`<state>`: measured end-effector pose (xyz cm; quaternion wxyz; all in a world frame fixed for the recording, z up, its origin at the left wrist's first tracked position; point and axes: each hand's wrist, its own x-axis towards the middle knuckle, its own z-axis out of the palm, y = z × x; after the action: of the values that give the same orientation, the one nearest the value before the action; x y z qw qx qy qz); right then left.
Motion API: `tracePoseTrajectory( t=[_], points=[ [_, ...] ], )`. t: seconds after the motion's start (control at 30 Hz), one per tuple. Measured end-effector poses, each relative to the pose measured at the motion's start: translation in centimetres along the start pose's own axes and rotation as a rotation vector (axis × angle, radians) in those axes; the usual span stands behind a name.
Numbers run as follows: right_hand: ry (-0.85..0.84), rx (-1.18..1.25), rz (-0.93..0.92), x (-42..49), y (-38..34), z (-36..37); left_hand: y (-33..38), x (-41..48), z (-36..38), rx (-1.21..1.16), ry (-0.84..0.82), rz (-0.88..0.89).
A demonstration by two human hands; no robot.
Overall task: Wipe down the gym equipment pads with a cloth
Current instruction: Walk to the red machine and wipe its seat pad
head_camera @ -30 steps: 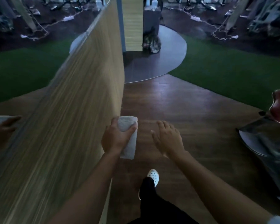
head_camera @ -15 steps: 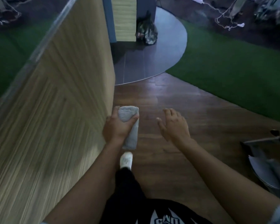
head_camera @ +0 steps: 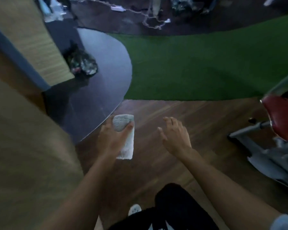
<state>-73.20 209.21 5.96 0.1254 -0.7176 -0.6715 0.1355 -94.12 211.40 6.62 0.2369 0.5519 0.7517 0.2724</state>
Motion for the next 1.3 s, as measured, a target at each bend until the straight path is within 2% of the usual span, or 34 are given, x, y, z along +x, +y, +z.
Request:
tracePoseTrajectory(
  t=[0.3, 0.57, 0.77, 1.0, 1.3],
  points=[
    [0.12, 0.003, 0.308, 16.9, 11.4, -2.5, 15.2, 18.5, 14.5, 0.002, -0.25, 0.23],
    [0.217, -0.008, 0.559, 28.6, 23.6, -8.0, 31.6, 27.6, 27.9, 0.072, -0.442, 0.442],
    [0.267, -0.01, 0.743, 34.1, 31.4, -10.7, 41.6, 31.3, 37.2, 0.136, -0.577, 0.619],
    [0.404, 0.032, 1.08, 38.7, 40.7, -12.9, 53.0, 33.3, 49.2, 0.171, -0.799, 0.858],
    [0.614, 0.128, 1.472, 38.1, 51.1, -14.3, 63.3, 27.4, 62.9, 0.279, -1.024, 1.17]
  ],
)
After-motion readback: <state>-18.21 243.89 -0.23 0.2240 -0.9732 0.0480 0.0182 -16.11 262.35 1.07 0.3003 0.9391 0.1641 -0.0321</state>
